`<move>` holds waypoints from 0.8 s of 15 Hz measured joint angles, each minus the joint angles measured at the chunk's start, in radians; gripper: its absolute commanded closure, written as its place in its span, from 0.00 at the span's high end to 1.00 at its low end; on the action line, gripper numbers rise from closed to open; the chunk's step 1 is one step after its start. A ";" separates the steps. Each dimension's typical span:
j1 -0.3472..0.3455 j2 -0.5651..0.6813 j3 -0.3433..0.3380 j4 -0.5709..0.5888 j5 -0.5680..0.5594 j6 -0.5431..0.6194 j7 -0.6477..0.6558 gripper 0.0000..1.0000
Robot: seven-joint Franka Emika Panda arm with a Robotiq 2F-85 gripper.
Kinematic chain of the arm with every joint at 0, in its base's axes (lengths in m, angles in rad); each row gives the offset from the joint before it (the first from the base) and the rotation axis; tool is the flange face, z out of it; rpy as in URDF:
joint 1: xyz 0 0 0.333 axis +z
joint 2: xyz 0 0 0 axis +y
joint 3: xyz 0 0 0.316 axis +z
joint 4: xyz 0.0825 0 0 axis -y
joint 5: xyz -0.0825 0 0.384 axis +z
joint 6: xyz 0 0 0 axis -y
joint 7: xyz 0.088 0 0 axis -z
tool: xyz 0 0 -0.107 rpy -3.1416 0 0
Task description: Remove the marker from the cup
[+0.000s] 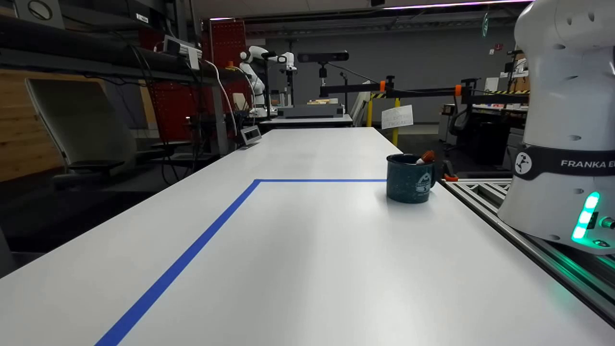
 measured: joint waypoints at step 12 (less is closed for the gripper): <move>-0.064 0.109 -0.246 -0.216 -0.007 0.021 -0.212 1.00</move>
